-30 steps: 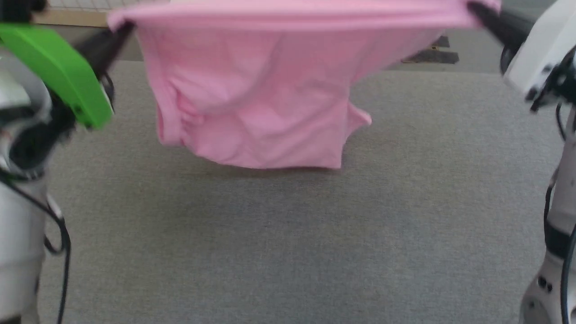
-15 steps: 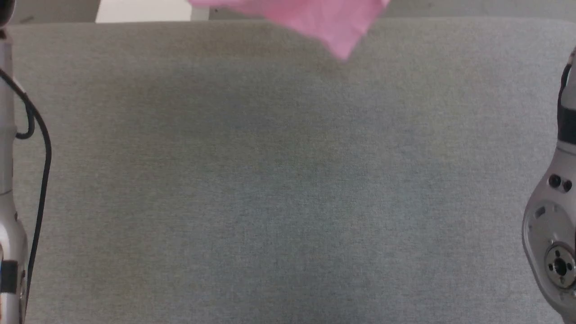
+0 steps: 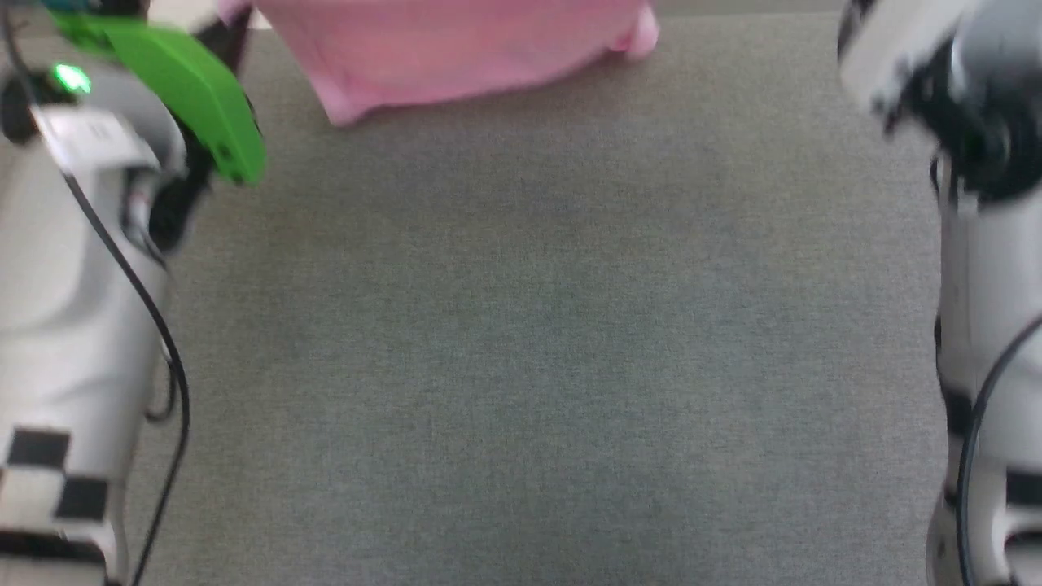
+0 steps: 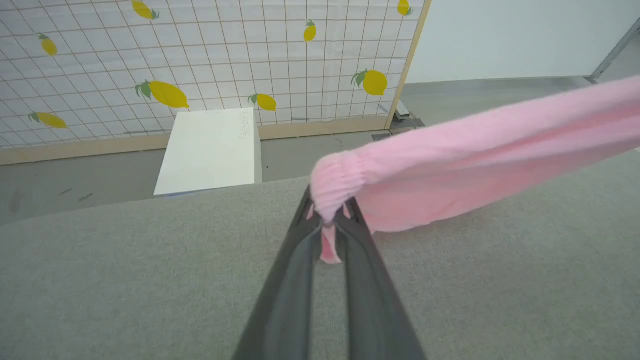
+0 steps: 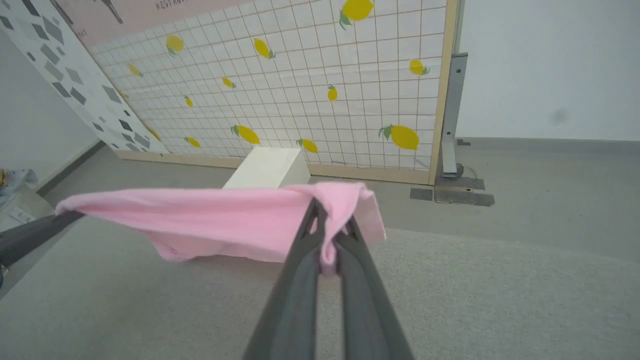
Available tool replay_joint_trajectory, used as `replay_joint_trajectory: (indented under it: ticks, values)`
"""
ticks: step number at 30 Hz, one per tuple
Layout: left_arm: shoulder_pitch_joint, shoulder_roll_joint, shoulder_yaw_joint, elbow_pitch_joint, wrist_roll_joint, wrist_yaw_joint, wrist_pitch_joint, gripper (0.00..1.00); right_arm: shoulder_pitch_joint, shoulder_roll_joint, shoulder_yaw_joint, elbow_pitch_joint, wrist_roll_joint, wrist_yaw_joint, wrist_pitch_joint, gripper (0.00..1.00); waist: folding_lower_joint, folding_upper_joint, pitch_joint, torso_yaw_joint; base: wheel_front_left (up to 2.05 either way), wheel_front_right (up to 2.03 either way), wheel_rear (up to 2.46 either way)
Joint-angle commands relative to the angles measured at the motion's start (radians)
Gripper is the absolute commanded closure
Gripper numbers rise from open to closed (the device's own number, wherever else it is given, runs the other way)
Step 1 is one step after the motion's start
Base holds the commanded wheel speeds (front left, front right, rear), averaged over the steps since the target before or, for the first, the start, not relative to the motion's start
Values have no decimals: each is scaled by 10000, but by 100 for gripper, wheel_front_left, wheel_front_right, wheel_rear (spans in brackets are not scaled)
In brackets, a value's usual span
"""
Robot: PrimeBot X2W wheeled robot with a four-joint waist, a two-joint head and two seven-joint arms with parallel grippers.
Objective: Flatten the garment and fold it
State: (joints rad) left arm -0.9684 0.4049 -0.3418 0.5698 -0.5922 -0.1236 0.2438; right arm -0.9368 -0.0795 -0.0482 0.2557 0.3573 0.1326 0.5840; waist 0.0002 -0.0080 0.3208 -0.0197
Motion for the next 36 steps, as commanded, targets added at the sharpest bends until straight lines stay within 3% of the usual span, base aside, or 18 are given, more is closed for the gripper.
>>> replay_joint_trajectory:
  ticks: [1, 5, 8, 15, 21, 29, 32, 36]
  values:
    - [618, 95, -70, -244, -296, -66, -52, 100, 813, -119, -54, -508, 269, -19, 225, 100, -2, 80, -386, 110, 0, 0, 0]
    - [2632, 244, -195, -1212, -1010, -63, -4, 100, 3674, -212, -330, -2399, 756, -19, 1147, 100, -2, 80, -946, 181, 0, 0, 0]
    - [4125, 275, -134, -1981, -1380, 195, 86, 100, 5529, -79, -728, -3413, 1036, -19, 1689, 100, -2, 80, -1277, 191, 0, 0, 0]
    - [7612, 177, -150, -3795, -2116, 1199, 456, 100, 9148, 228, -1563, -4746, 1420, -19, 2856, 100, -2, 80, -1840, 251, 0, 0, 0]
    - [9782, 191, 33, -4662, -2686, 2133, 800, 100, 11530, 278, -1582, -5303, 1633, -19, 4151, 100, -2, 80, -2279, 268, 0, 0, 0]
    - [11856, 769, 285, -6276, -3120, 3225, 1652, 100, 13486, 290, -2023, -6070, 2420, -19, 6050, 100, -2, 80, -2610, 367, 0, 0, 0]
    - [12210, 670, 498, -6933, -3555, 3252, 1682, 100, 13348, 290, -2339, -6461, 2751, -19, 5938, 100, -2, 80, -2590, 395, 0, 0, 0]
    - [11935, 338, 817, -7515, -4184, 2921, 1526, 100, 12107, 291, -2418, -6564, 2886, -19, 5544, 100, -2, 80, -2430, 352, 0, 0, 0]
